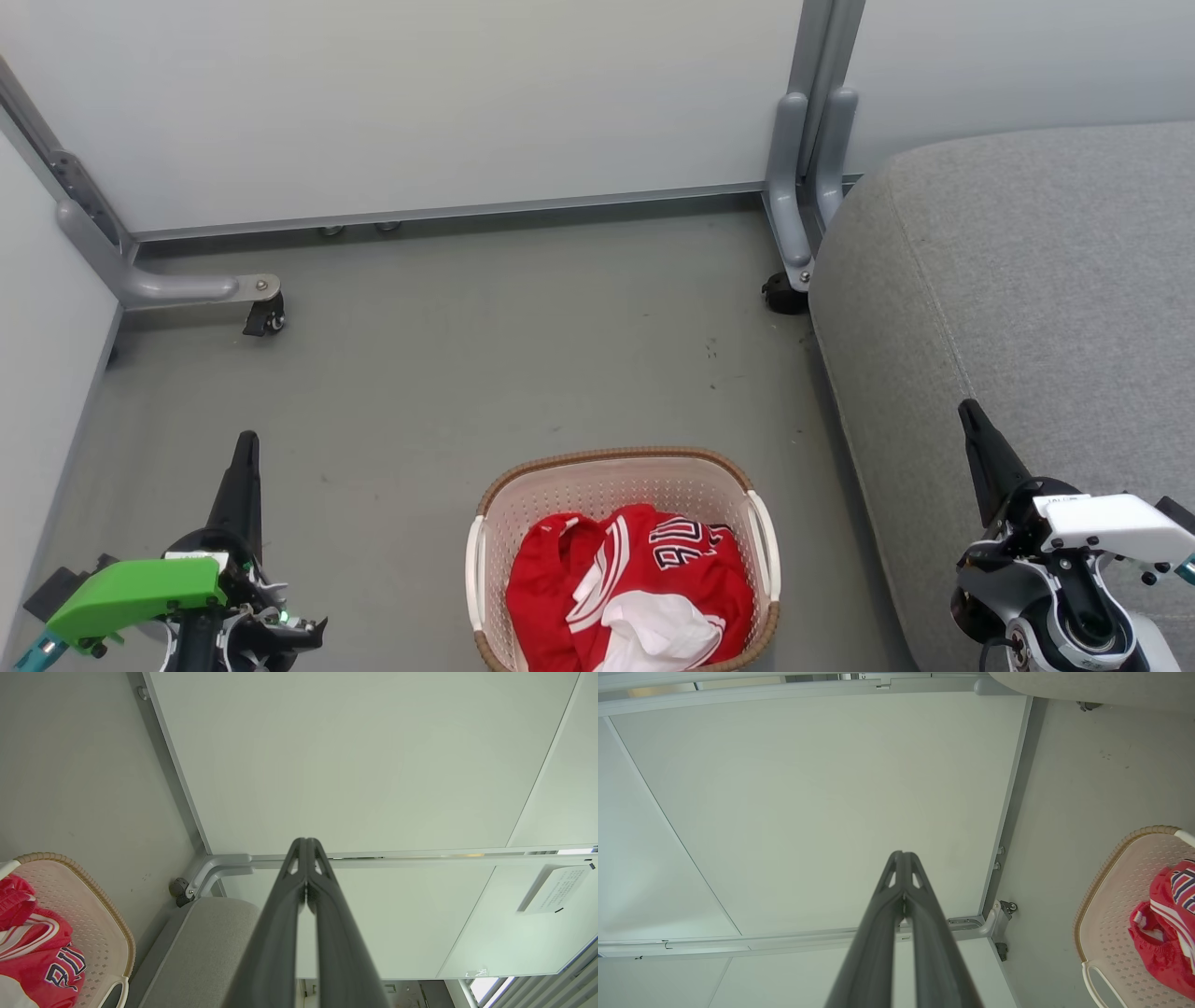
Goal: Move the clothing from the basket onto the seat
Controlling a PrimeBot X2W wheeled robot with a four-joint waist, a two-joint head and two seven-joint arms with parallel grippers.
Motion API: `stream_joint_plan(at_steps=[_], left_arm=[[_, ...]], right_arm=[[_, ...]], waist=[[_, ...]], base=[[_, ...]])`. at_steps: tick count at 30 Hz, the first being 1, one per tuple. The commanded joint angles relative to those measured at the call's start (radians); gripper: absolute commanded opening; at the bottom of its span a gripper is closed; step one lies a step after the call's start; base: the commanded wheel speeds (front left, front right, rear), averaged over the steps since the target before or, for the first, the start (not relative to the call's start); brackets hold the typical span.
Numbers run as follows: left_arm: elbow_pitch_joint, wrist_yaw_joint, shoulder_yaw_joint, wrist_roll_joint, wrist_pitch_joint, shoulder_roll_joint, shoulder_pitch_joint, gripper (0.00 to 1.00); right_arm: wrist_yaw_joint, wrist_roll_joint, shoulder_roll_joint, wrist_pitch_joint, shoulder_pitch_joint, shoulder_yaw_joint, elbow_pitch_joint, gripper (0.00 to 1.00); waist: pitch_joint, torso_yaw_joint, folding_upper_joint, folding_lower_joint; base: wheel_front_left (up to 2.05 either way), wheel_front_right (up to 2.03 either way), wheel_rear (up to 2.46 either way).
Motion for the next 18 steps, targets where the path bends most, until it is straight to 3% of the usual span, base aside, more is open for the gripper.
stream_joint_plan(at_steps=[1,7,8,13,18], left_arm=[[0.000,-0.005,0.000,0.006,0.002,0.001,-0.016,0.00],[0.000,-0.005,0.000,0.006,0.002,0.001,-0.016,0.00],[0.000,0.000,0.000,0.000,0.000,0.000,0.000,1.00],[0.020,0.001,-0.010,0.020,-0.013,-0.002,0.018,1.00],[-0.007,0.013,-0.019,0.143,-0.039,0.000,0.021,1.00]], right_arm=[[0.000,-0.005,-0.002,0.002,-0.008,0.000,0.001,0.00],[0.000,-0.005,-0.002,0.002,-0.008,0.000,0.001,0.00],[0.000,0.000,0.000,0.000,0.000,0.000,0.000,1.00],[0.000,-0.010,0.004,-0.012,0.015,0.012,0.018,1.00],[0.000,-0.122,0.000,-0.039,0.015,0.025,0.008,1.00]], waist=[[0.000,0.000,0.0000,0.0000],[0.000,0.000,0.0000,0.0000],[0.000,0.000,0.0000,0.0000],[0.000,0.000,0.0000,0.0000],[0.002,-0.001,0.0000,0.0000]], base=[[0.00,0.00,0.00],[0.00,0.00,0.00],[0.00,0.00,0.00],[0.00,0.00,0.00],[0.00,0.00,0.00]])
